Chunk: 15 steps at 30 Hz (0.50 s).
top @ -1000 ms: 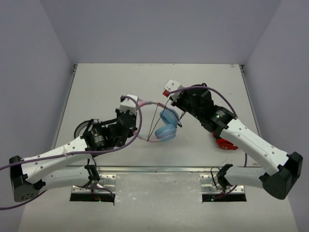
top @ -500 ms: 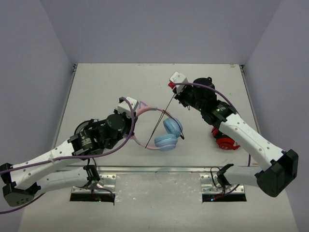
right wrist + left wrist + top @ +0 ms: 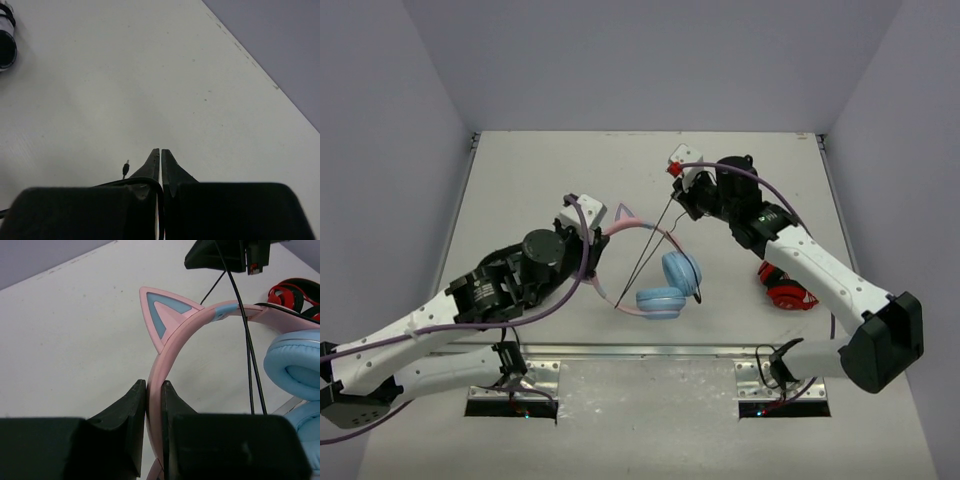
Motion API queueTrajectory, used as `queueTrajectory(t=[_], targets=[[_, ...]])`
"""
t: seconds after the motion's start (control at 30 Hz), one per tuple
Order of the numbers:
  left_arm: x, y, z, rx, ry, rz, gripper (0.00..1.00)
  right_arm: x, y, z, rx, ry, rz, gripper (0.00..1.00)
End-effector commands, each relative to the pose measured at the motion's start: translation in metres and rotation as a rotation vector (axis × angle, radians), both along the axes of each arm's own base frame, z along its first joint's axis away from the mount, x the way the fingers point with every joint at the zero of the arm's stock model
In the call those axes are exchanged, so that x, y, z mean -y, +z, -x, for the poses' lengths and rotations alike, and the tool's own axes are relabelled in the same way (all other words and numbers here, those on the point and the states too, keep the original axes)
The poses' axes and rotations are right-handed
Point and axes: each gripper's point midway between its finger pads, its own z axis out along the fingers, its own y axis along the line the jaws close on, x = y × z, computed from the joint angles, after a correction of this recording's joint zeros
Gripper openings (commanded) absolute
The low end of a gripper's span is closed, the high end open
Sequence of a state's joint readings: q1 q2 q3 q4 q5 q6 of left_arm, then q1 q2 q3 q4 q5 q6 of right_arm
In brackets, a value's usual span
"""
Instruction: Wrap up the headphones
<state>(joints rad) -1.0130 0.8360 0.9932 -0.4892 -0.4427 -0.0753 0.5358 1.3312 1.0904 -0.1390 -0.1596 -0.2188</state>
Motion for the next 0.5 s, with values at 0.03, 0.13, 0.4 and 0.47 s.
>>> queueTrajectory(t=[0.03, 0.13, 0.4, 0.47], targets=[[-0.005, 0.082, 0.004, 0.126, 0.011, 0.222, 0.00, 0.003, 0.024, -0.009, 0.066, -0.037, -0.147, 0.03], [-0.028, 0.120, 0.001, 0.200, 0.109, 0.367, 0.01, -0.005, 0.017, 0.000, 0.028, -0.012, -0.229, 0.05], [-0.045, 0.194, 0.013, 0.319, 0.101, 0.599, 0.00, -0.052, 0.045, 0.051, -0.074, 0.278, -0.550, 0.20], [-0.050, 0.213, 0.016, 0.340, 0.098, 0.639, 0.00, -0.061, 0.053, 0.055, -0.105, 0.328, -0.623, 0.24]])
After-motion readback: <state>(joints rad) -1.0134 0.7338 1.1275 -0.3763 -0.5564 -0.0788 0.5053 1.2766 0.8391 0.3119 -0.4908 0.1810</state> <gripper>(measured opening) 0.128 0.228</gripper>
